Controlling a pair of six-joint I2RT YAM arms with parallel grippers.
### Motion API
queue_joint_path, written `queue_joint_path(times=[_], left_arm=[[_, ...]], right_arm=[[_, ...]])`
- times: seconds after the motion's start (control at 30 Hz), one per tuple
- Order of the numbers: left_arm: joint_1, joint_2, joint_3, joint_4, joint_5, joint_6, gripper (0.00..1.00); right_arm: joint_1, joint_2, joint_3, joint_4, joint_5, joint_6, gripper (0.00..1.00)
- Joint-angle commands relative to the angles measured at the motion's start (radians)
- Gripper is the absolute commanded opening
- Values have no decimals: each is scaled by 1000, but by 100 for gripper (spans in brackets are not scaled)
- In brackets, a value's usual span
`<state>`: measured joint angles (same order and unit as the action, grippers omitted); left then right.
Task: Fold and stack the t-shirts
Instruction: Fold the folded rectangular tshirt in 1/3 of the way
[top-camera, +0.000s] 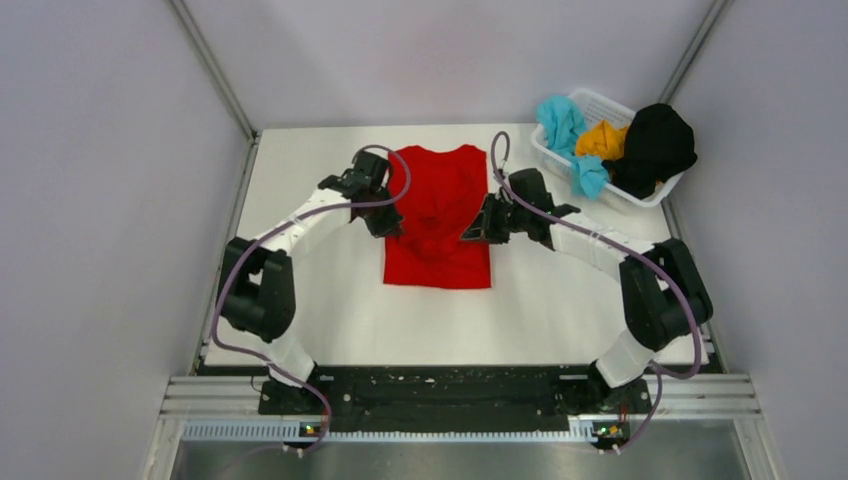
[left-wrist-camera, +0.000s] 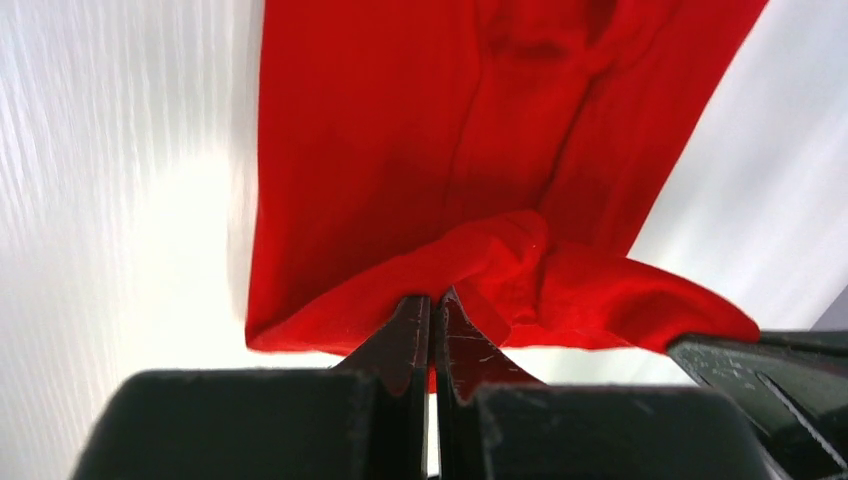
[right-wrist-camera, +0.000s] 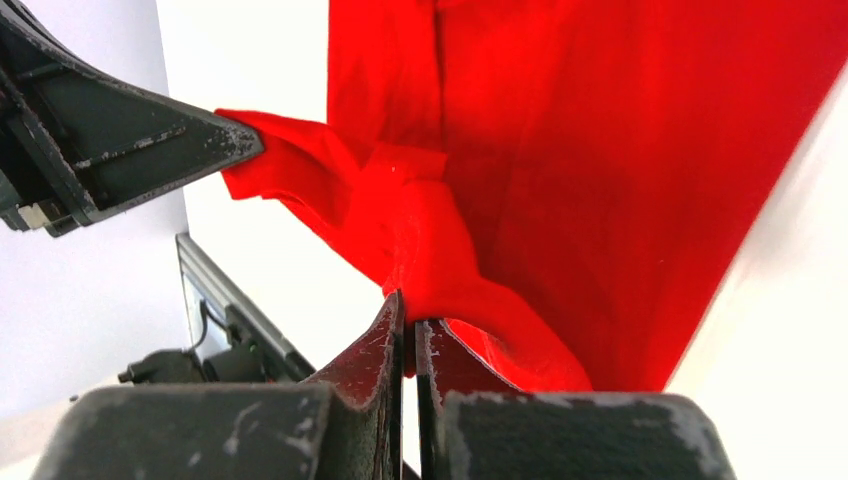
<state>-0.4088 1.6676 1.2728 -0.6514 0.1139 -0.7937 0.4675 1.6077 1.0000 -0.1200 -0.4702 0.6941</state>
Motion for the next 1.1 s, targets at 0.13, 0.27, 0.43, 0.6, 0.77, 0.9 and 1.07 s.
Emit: queue_joint_path(times=[0.13,0.27,0.43,0.6,0.77,0.9,1.07], left_arm=[[69,179,212,-32,5,85,0],[94,250,265,-37,21,93,0],[121,333,318,-18,44,94,20],[164,408,449,21,108,73,60],[206,423,588,1,37,71,99],[217,357,562,-50,-4,105,99],[208,184,283,-17,14,123,99]], right_arm=[[-71,124,141,67,44,-11,0],[-96,190,175,93,47,-5,0],[-122,292,254,111,40,-4,3],[-150,408,406,109,21,13,43],[-164,431,538,6,46,5,95],[-164,334,455,-24,88,-50,99],[-164,200,227,-43,93,-94,99]])
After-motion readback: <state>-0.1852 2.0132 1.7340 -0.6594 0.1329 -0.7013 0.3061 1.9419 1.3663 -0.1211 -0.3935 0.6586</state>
